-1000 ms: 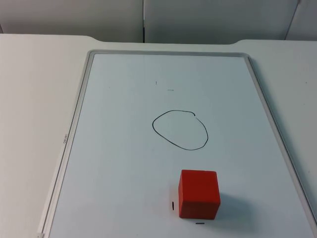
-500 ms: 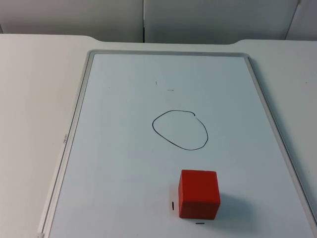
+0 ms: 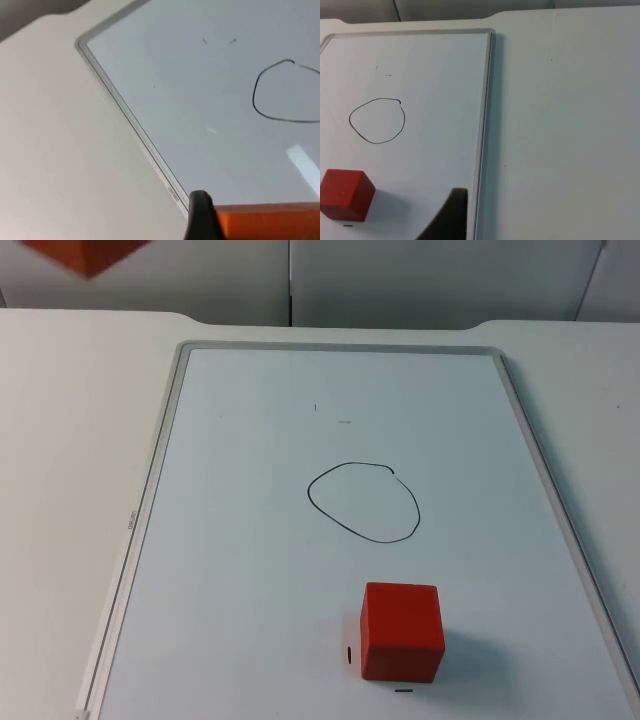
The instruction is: Pick up one cube with the left hand and another cube with the right hand. First place the cube in the right hand at the target position, then stack the cube in the left hand on top.
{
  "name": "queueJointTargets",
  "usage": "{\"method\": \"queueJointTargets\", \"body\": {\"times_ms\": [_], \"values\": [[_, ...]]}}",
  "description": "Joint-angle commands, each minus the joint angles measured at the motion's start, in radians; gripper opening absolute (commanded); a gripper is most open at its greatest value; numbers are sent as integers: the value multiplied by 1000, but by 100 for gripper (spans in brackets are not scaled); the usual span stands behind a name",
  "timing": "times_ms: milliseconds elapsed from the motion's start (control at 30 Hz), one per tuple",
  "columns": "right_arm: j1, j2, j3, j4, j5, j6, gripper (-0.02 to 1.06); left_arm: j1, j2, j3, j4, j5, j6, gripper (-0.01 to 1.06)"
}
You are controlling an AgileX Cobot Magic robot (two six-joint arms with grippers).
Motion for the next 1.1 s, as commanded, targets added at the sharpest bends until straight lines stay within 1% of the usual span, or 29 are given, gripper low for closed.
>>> {"method": "queueJointTargets", "body": {"times_ms": [0,33,67,100,133,200,233,267,300,367,433,467,567,600,633,667,867,900,933,967,1067], "values": [[2,-4,4,1,-5,0,104,-6,-76,108,4,-84,-56,19],[2,-4,4,1,-5,0,104,-6,-131,171,4,-118,-81,19],[2,-4,4,1,-5,0,104,-6,-207,276,4,-172,-133,19],[2,-4,4,1,-5,0,104,-6,-264,337,4,-197,-162,19],[2,-4,4,1,-5,0,104,-6,-264,337,4,-197,-162,19],[2,-4,4,1,-5,0,104,-6,-373,431,0,-211,-208,19],[2,-4,4,1,-5,0,104,-6,-444,492,-26,-211,-213,19],[2,-4,4,1,-5,0,104,-6,-493,522,-49,-209,-213,19],[2,-4,4,1,-5,0,104,-6,-493,522,-49,-209,-213,19],[2,-4,4,1,-5,0,104,-6,-583,573,-83,-187,-213,19],[2,-4,4,1,-5,0,104,-6,-668,596,-92,-138,-213,19],[2,-4,4,1,-5,0,104,-6,-668,596,-92,-138,-213,19],[2,-4,4,1,-5,0,104,-6,-763,600,-85,-50,-213,19],[2,-4,4,1,-5,0,104,-6,-763,600,-85,-50,-213,19],[2,-4,4,4,-5,0,104,-6,-802,600,-81,-23,-208,19],[2,-4,4,5,-5,0,104,-6,-820,600,-75,-13,-208,19],[2,-4,4,21,-7,-2,104,-6,-866,600,-58,-7,-208,19],[2,-4,3,39,-9,-10,104,-6,-866,600,-58,-7,-208,19],[2,-4,1,76,-12,-30,104,-6,-866,600,-58,-7,-208,19],[2,-4,1,76,-12,-30,104,-6,-866,600,-58,-7,-208,19],[2,-4,-11,149,-39,-85,104,-6,-866,600,-58,-7,-208,19]]}}
